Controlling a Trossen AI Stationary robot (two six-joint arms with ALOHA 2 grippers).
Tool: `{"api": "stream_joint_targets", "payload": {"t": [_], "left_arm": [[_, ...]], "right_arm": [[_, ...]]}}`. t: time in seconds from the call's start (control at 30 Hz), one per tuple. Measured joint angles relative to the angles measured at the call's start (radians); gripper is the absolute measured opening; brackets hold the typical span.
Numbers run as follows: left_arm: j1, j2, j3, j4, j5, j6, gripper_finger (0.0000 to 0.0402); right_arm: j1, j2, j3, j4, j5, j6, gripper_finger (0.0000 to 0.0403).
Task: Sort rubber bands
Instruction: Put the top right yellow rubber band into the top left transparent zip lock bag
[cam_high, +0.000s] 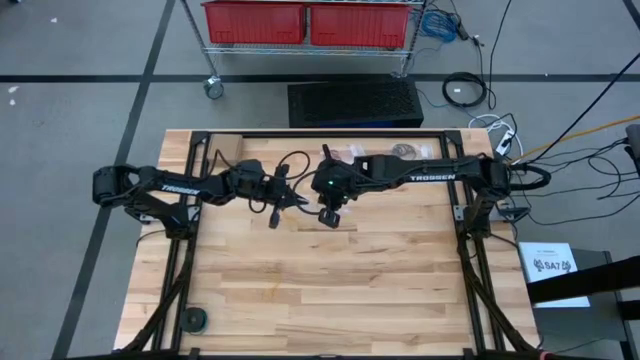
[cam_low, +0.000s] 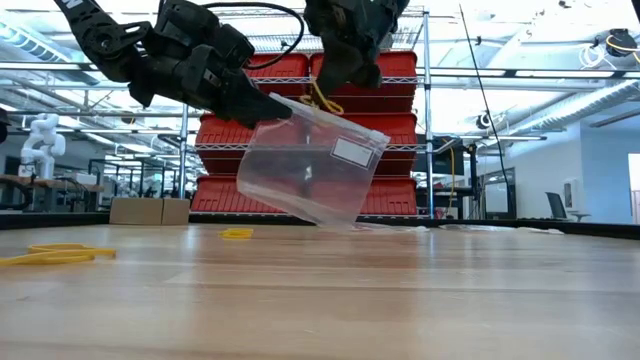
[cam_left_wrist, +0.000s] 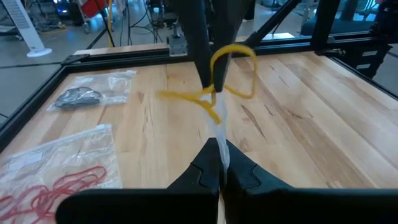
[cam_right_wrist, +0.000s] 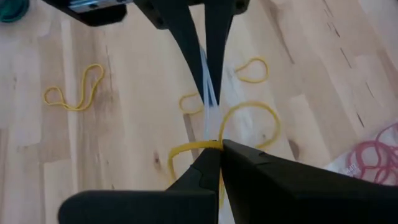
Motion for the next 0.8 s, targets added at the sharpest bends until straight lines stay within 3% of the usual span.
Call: {"api": "stream_joint_targets", "payload": {"t": [0.63,0.8], "left_arm": [[0.000,0.001,0.000,0.000,0.000,-0.002,0.0000],[0.000,0.001,0.000,0.000,0.000,-0.002,0.0000]], "right_arm": [[-0.032,0.041,0.000,-0.023,-0.005,0.000,0.0000],[-0.046,0.085,0.000,-0.006,-0.070,0.000,0.0000]]}}
